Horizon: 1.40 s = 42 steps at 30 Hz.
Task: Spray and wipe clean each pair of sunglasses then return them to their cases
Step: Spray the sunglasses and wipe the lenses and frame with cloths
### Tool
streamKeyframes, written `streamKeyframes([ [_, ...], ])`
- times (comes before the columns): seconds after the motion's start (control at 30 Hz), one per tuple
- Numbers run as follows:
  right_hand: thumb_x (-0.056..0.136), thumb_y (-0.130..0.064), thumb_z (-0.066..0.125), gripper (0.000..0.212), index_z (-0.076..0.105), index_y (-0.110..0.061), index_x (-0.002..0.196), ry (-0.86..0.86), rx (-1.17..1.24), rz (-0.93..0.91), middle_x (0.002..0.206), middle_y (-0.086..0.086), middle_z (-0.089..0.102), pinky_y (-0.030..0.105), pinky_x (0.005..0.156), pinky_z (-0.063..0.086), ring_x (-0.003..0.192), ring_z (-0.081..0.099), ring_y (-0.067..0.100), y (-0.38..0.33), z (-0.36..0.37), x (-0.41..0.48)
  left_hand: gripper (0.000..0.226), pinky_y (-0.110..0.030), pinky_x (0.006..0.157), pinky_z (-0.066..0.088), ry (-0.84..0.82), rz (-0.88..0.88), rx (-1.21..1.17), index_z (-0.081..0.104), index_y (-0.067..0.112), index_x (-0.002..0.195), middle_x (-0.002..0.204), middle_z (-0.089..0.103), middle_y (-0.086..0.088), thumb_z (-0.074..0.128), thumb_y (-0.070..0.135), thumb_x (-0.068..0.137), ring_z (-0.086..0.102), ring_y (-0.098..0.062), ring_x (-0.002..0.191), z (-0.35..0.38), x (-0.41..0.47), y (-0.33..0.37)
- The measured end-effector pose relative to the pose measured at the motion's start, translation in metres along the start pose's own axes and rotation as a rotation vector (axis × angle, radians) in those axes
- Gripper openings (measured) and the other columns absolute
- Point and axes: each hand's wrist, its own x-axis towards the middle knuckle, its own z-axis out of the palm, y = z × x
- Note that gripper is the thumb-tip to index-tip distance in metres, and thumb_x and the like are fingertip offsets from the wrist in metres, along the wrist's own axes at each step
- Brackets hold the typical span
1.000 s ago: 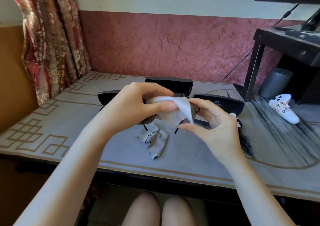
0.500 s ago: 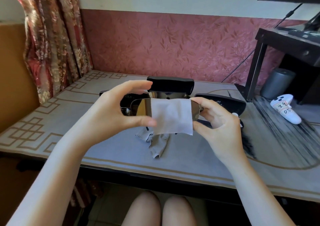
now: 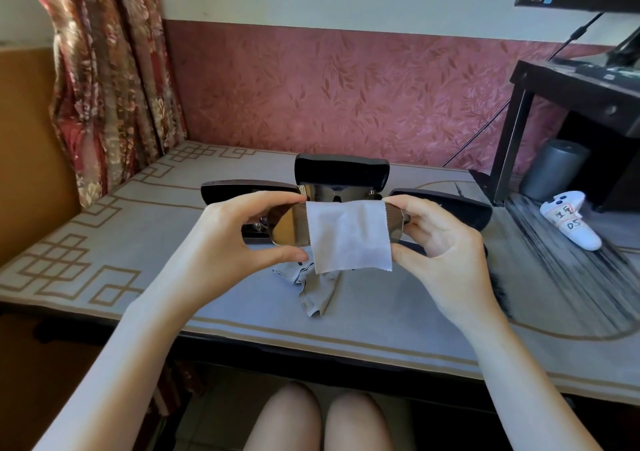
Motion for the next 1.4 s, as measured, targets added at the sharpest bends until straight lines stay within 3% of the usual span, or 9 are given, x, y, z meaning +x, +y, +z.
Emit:
streamKeyframes([
  [0.2, 0.079, 0.006, 0.054, 0.068, 0.044, -0.023, 0.140, -0.287, -0.116, 0.074, 0.142, -0.009, 0.053, 0.035, 0.117, 0.031, 0.136, 0.045, 0.010, -0.007, -0.022, 0.005, 0.049, -0.001, 0.084, 0.038, 0.075, 0.042, 0.015, 0.062, 0.034, 0.111, 0.101, 0.067, 0.023, 0.075, 0.042, 0.065, 0.058, 0.009, 0.097, 0.003, -0.002, -0.005],
  [0.27, 0.080, 0.007, 0.046, 0.067, 0.043, -0.021, 0.141, -0.268, -0.124, 0.052, 0.146, -0.007, 0.050, 0.030, 0.118, 0.029, 0.139, 0.041, 0.009, -0.021, -0.027, 0.012, 0.050, -0.004, 0.084, 0.041, 0.096, 0.043, 0.019, 0.064, 0.030, 0.112, 0.098, 0.068, 0.019, 0.076, 0.042, 0.065, 0.060, 0.006, 0.095, 0.001, -0.002, -0.006],
  [0.37, 0.093, -0.026, 0.060, 0.038, 0.057, -0.025, 0.131, -0.213, -0.235, 0.036, 0.131, -0.015, 0.061, 0.014, 0.108, 0.034, 0.128, 0.049, -0.003, -0.043, -0.010, 0.026, 0.053, -0.008, 0.082, 0.042, 0.089, 0.081, 0.075, 0.066, 0.024, 0.113, 0.095, 0.070, 0.009, 0.081, 0.044, 0.066, 0.059, 0.001, 0.092, 0.002, -0.002, -0.004],
  [0.43, 0.081, -0.043, 0.072, 0.033, 0.068, -0.033, 0.111, -0.250, -0.395, 0.076, 0.110, -0.017, 0.069, 0.011, 0.094, 0.040, 0.110, 0.058, -0.004, -0.049, 0.006, 0.037, 0.053, -0.010, 0.079, 0.042, 0.089, 0.100, 0.108, 0.066, 0.022, 0.113, 0.093, 0.069, 0.007, 0.078, 0.042, 0.066, 0.059, -0.002, 0.089, 0.002, 0.000, -0.001],
  [0.6, 0.078, -0.032, 0.077, 0.009, 0.072, -0.028, 0.072, -0.339, -0.417, 0.208, 0.071, -0.012, 0.070, 0.019, 0.066, 0.044, 0.068, 0.059, -0.001, -0.049, 0.007, 0.055, 0.052, -0.003, 0.086, 0.037, 0.101, 0.145, 0.103, 0.067, 0.018, 0.115, 0.101, 0.065, 0.018, 0.078, 0.035, 0.067, 0.056, 0.009, 0.094, -0.002, -0.001, 0.002],
  [0.8, 0.094, -0.020, 0.060, 0.015, 0.075, -0.018, 0.094, -0.393, -0.306, 0.294, 0.091, -0.008, 0.076, 0.021, 0.090, 0.048, 0.091, 0.069, 0.005, -0.043, -0.021, 0.047, 0.051, -0.004, 0.088, 0.039, 0.119, 0.163, 0.082, 0.066, 0.020, 0.114, 0.105, 0.064, 0.021, 0.079, 0.035, 0.067, 0.058, 0.009, 0.095, 0.002, -0.001, -0.001],
  [0.97, 0.082, -0.015, 0.072, 0.015, 0.072, -0.015, 0.096, -0.382, -0.204, 0.347, 0.087, -0.007, 0.076, 0.016, 0.077, 0.053, 0.083, 0.069, 0.005, -0.043, -0.026, 0.041, 0.053, 0.001, 0.085, 0.034, 0.126, 0.167, 0.057, 0.062, 0.026, 0.114, 0.104, 0.061, 0.025, 0.078, 0.035, 0.065, 0.053, 0.021, 0.094, 0.005, -0.002, 0.003],
  [1.13, 0.066, -0.025, 0.086, 0.024, 0.069, -0.018, 0.081, -0.411, -0.407, 0.310, 0.074, -0.006, 0.073, 0.021, 0.066, 0.049, 0.067, 0.064, 0.006, -0.046, -0.010, 0.041, 0.053, 0.003, 0.082, 0.032, 0.090, 0.173, 0.077, 0.065, 0.022, 0.115, 0.100, 0.060, 0.025, 0.078, 0.036, 0.065, 0.051, 0.022, 0.092, 0.008, -0.001, 0.005],
  [1.4, 0.076, -0.036, 0.080, 0.040, 0.065, 0.000, 0.070, -0.482, -0.446, 0.276, 0.061, 0.006, 0.051, 0.027, 0.057, 0.031, 0.058, 0.045, 0.014, -0.049, 0.004, 0.049, 0.051, 0.004, 0.078, 0.031, 0.074, 0.177, 0.097, 0.067, 0.021, 0.111, 0.094, 0.061, 0.023, 0.080, 0.033, 0.064, 0.050, 0.023, 0.086, 0.005, 0.000, 0.007],
])
